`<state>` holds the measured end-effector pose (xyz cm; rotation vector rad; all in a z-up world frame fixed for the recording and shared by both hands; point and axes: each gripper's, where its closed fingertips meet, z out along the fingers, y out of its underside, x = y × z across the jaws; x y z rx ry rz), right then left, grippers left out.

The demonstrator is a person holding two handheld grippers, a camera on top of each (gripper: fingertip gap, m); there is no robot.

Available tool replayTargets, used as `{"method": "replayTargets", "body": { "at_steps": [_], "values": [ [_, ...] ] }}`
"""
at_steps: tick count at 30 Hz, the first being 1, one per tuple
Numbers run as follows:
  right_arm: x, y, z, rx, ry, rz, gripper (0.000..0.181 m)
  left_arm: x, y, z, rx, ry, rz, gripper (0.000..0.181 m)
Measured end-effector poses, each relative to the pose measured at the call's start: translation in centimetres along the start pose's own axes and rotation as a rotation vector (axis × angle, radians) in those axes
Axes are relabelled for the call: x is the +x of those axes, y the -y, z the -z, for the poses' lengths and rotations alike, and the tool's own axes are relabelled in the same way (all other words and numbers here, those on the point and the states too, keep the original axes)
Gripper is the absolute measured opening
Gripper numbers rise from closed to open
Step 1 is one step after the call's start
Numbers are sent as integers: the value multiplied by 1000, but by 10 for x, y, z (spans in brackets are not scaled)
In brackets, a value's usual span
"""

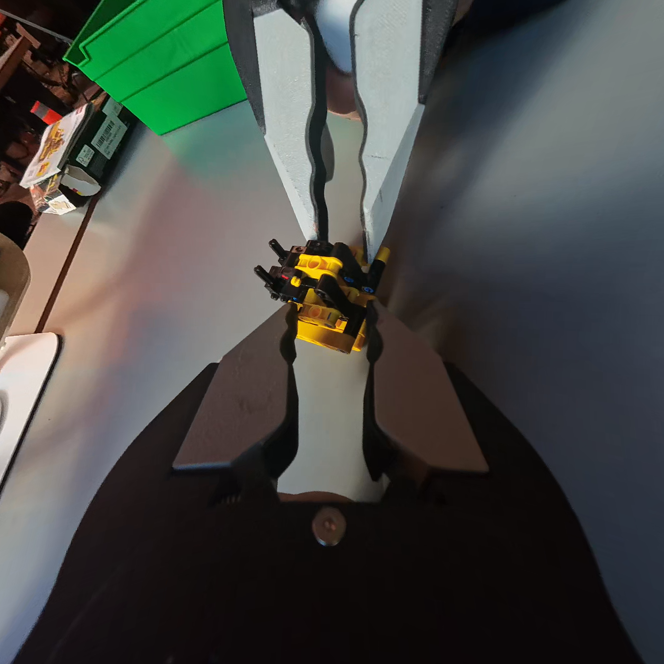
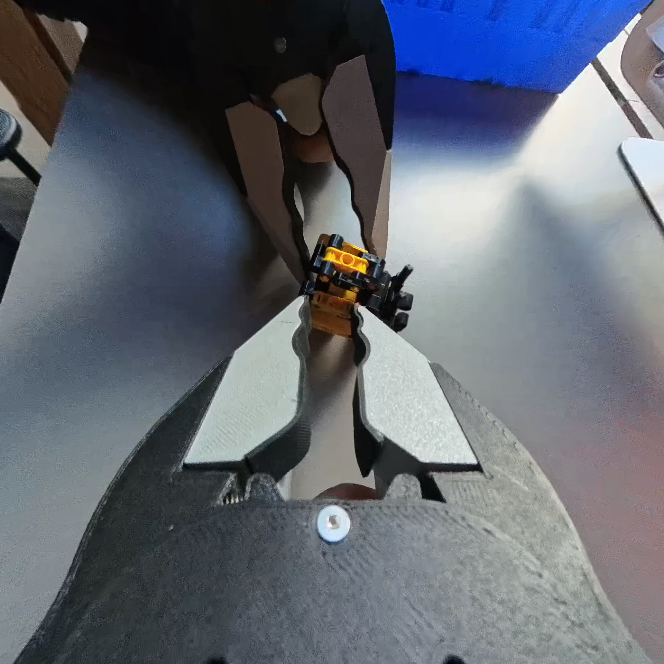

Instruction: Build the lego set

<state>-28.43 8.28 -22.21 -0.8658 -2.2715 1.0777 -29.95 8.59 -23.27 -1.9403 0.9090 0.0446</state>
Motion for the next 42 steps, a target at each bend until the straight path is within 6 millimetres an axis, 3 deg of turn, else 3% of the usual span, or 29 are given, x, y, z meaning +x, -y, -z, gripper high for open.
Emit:
{"method": "replayTargets", "body": {
  "at_steps": [5, 9, 11, 13, 14, 17, 19, 20, 23, 26, 30, 32, 35, 39, 42],
  "values": [
    [2, 4, -2, 98, 113, -247, 20, -2, -2, 2, -8, 22, -1, 33],
    [13, 6, -7, 79, -32, -320, 18, -12, -8, 1, -46, 106, -12, 34],
    [18, 9, -2, 48, -169, -217, 0, -13, -8, 1, -50, 128, -30, 35],
    [16, 20, 9, 34, -289, 71, 0, -11, -8, 1, -45, 95, -11, 35],
    [12, 20, 8, 27, -271, 94, 0, -12, -9, 2, -40, 75, 12, 34],
    [10, 2, 1, -9, -144, -104, 0, -15, -11, 3, -37, 58, 44, 34],
    [19, 12, 11, 66, -198, -68, 0, -14, -10, 3, -36, 56, 39, 35],
    [25, 15, 16, 74, -256, -19, 20, -12, -10, 3, -32, 40, 46, 35],
    [16, 16, 13, 34, -255, 109, 22, -11, -8, 6, -6, -36, 143, 35],
    [15, 10, 3, -15, -264, 99, 11, -14, -7, 7, 8, -60, 208, 36],
    [20, 11, 5, -2, -260, 47, 18, -9, -6, 7, 7, -75, 188, 36],
    [25, 6, 11, -8, -267, 29, 30, -9, -5, 8, 19, -91, 213, 36],
    [13, 8, 15, 39, -205, 82, 26, -14, -3, 12, 48, -122, 289, 36],
    [20, 12, 9, 9, -351, 238, 24, -12, 0, 15, 73, -170, 362, 35],
    [15, 14, 2, -25, -411, 383, 18, -9, 5, 17, 98, -213, 436, 35]
  ]
}}
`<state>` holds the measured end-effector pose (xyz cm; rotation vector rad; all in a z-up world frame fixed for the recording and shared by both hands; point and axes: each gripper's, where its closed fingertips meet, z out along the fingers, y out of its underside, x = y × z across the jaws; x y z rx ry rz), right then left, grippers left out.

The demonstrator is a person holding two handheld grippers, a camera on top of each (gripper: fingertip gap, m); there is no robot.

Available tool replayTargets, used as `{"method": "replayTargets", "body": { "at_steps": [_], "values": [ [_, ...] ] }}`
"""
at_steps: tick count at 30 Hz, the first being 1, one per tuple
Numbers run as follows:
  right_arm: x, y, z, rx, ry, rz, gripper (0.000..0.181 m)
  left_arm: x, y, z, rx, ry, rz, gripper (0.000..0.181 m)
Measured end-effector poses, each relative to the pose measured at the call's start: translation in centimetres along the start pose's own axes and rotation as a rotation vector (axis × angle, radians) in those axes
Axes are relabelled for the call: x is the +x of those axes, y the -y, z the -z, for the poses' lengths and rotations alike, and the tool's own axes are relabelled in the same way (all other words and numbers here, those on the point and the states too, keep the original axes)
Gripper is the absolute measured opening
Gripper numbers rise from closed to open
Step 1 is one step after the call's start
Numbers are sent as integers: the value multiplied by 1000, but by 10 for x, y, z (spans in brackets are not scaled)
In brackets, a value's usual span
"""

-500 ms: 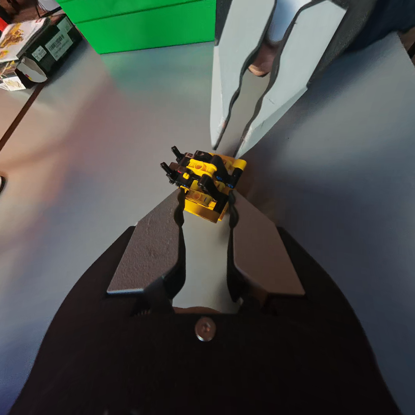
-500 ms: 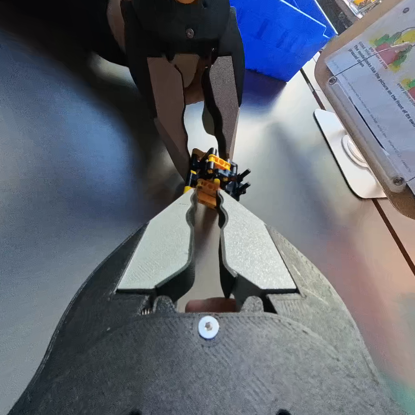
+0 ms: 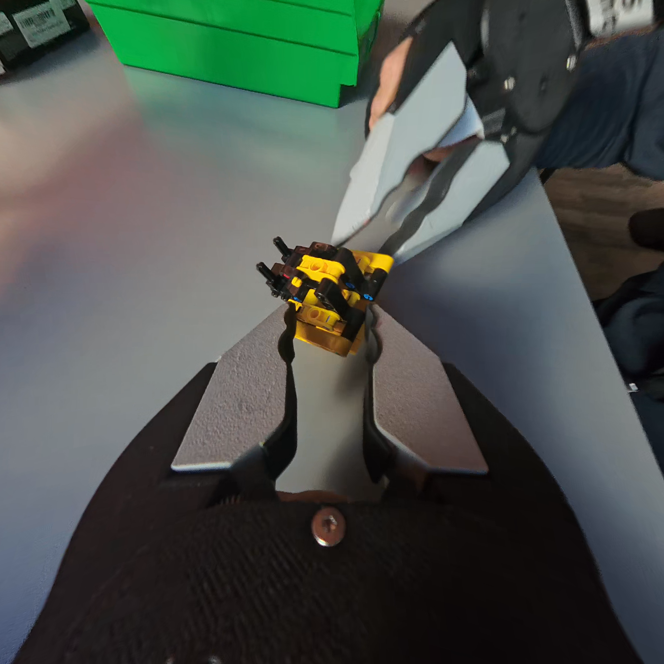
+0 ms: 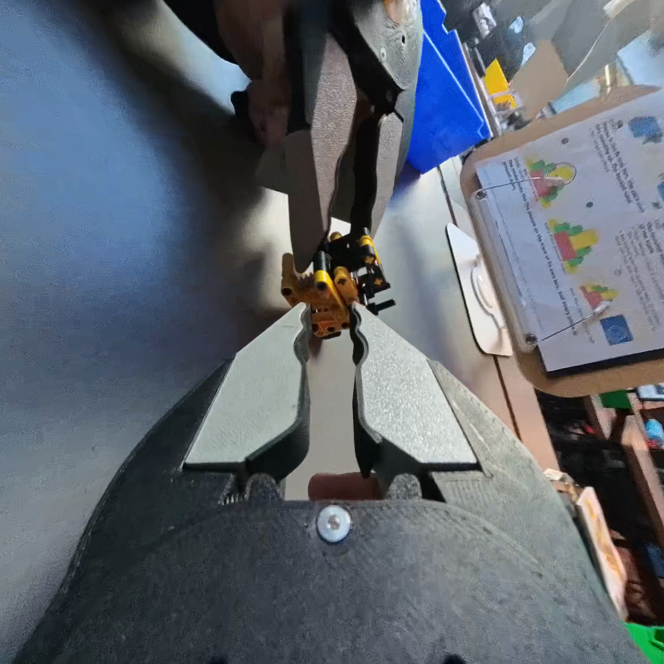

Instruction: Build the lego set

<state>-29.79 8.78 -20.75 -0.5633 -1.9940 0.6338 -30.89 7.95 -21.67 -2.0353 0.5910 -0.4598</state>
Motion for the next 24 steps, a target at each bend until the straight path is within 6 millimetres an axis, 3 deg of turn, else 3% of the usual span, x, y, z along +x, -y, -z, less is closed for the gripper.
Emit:
{"method": "replayTargets", "body": {
  "at_steps": [6, 12, 15, 16, 18, 21, 24],
  "values": [
    [4, 19, 3, 36, -166, 208, 6, 2, 5, 2, 40, -46, 129, 35],
    [2, 19, 5, 45, -134, 206, 6, 6, 4, 1, 34, -88, 168, 35],
    [8, 11, 4, 41, -79, 43, 5, -1, 3, 3, 30, 11, 97, 41],
    [12, 9, 5, 50, -57, -27, 5, -7, 4, 6, 36, 83, 42, 54],
    [17, 6, 6, 67, -13, -138, 5, -14, 10, 15, 29, 237, -137, 59],
    [14, 11, 6, 96, 54, -195, 5, -1, 34, 22, 80, 354, -415, 19],
    [7, 20, 4, 102, 100, -203, 5, 10, 39, 13, 57, 359, -481, 0]
  ]
}}
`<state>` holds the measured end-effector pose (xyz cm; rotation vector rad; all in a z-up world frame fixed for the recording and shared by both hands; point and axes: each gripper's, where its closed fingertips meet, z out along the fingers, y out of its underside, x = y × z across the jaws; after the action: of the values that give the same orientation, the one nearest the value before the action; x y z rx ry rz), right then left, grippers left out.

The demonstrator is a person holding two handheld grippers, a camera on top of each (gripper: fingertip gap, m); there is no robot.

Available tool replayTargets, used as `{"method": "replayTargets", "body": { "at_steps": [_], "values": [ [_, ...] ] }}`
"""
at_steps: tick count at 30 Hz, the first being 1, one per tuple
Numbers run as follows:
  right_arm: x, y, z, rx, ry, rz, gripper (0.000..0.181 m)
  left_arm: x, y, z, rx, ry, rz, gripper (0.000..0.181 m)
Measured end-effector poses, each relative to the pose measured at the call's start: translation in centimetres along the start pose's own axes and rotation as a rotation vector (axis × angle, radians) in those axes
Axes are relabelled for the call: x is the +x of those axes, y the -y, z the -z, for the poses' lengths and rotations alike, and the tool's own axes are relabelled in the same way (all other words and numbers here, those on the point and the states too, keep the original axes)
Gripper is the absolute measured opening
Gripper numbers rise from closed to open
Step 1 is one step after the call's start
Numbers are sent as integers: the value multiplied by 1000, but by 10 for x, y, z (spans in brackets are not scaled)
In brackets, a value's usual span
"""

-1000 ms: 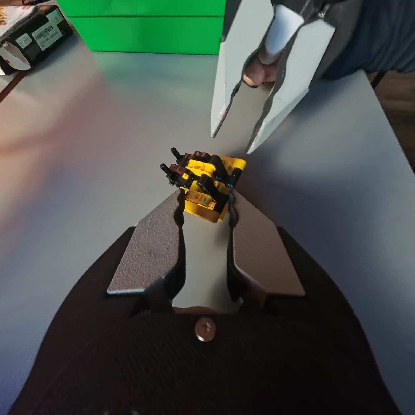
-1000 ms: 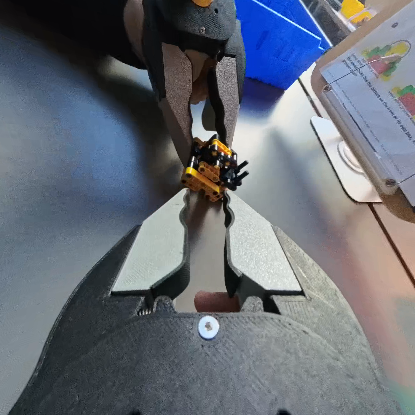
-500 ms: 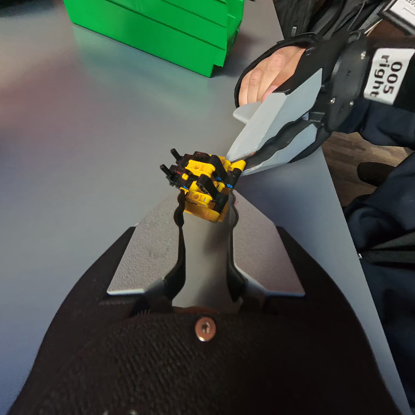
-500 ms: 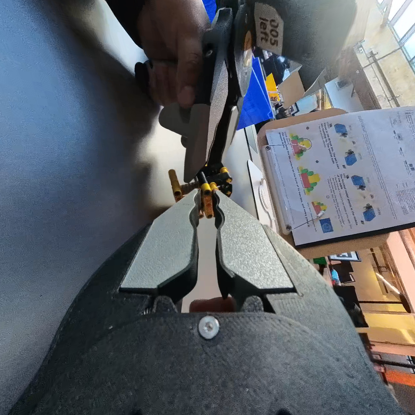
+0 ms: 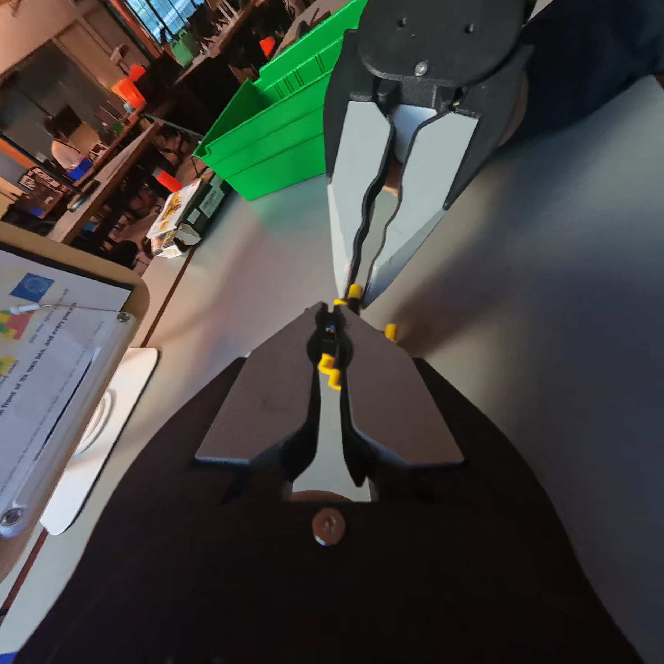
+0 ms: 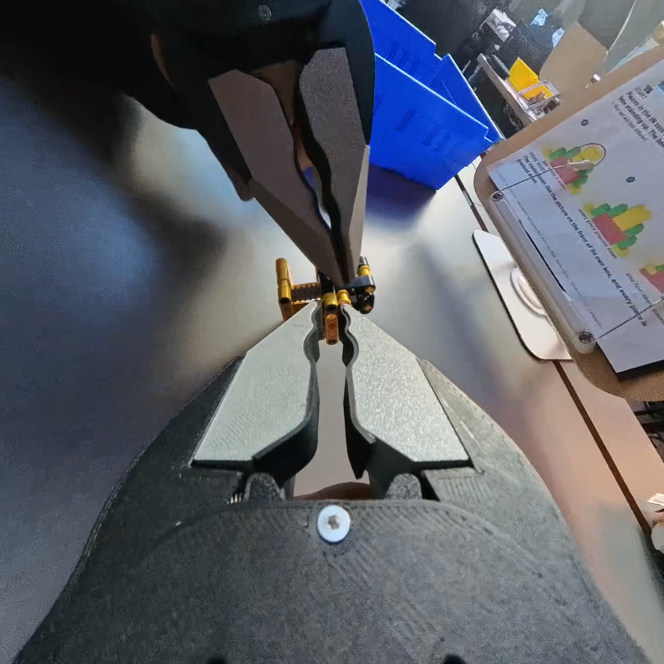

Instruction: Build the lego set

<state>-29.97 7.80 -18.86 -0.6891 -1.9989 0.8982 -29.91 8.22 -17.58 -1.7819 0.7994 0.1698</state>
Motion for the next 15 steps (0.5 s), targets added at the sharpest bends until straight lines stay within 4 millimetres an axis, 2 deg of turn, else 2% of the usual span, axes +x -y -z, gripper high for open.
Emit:
{"method": "replayTargets", "body": {
  "at_steps": [6, 7, 9, 13, 15],
  "values": [
    [-5, 4, 0, -13, 14, 1, 6, 8, 5, 4, -16, -106, 95, 0],
    [-3, 4, 1, -13, 8, 0, 5, 11, 6, 7, -16, -140, 112, 15],
    [-1, 7, 4, 6, 12, -20, 5, 19, 7, 11, -34, -218, 167, 21],
    [-3, 11, 6, 31, 37, -24, 5, 14, 4, 6, -58, -146, 93, 4],
    [-3, 11, 6, 25, 39, -18, 5, 14, 1, 3, -86, -133, 76, 4]
  ]
}}
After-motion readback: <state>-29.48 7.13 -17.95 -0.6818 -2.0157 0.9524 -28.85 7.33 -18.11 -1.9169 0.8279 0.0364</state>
